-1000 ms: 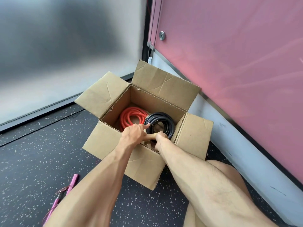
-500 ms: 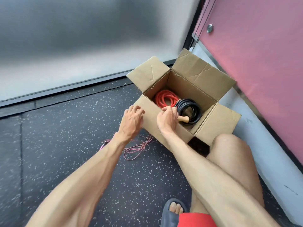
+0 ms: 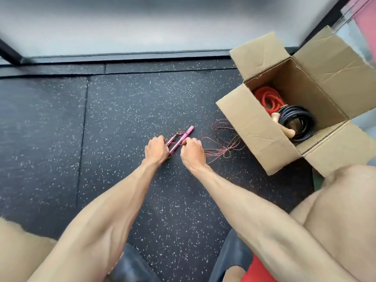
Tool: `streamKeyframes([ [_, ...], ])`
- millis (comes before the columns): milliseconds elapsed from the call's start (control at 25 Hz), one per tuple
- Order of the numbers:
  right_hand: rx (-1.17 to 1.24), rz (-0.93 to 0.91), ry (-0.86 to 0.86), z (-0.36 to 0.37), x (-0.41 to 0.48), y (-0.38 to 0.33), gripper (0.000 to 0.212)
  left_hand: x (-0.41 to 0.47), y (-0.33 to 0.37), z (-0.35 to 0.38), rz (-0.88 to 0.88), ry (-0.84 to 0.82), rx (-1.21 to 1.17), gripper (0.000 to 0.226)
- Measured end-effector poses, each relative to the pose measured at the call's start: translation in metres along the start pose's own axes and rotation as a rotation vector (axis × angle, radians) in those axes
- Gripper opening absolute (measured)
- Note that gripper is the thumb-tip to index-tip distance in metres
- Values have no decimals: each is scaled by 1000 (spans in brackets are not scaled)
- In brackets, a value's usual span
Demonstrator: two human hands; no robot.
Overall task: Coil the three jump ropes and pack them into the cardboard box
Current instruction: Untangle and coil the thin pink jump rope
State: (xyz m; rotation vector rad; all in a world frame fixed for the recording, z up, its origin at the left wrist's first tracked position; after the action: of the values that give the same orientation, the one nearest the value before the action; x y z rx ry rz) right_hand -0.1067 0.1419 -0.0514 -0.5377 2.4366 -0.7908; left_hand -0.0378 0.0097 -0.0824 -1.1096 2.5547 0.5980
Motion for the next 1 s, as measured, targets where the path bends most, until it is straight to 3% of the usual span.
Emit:
streamKeyframes([
  [160, -132, 14, -122, 23, -3, 18, 22, -8, -18, 27, -43, -34, 60, 29],
  [360, -155, -31, -149, 9, -3, 12, 11, -12, -25, 17, -48, -110, -137, 19],
  [520, -36, -102, -167, -19, 3, -26, 28, -9, -25, -30, 52, -114, -267, 22],
  [680, 84, -205, 37, -63, 15, -72, 30, -10, -11, -107, 221, 42, -115, 40],
  [840, 157, -264, 269, -100, 31, -107, 36, -16, 2, -167, 342, 184, -154, 24],
  [1000, 61, -348, 267, -110, 44, -121, 21, -26, 9, -200, 385, 215, -260, 5],
])
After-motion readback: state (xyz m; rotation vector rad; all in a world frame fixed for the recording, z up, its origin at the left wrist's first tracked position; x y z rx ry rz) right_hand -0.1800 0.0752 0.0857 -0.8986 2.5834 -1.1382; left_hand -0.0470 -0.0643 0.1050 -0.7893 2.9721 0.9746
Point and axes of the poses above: each hand's wrist, its own x-axis towards the middle knuckle, its own z-axis out of the palm, y = z × x, the point moved 4 cm from there along x, towards the middle knuckle, and after that the axes turned 8 degrees about x, right-handed, at the moved point
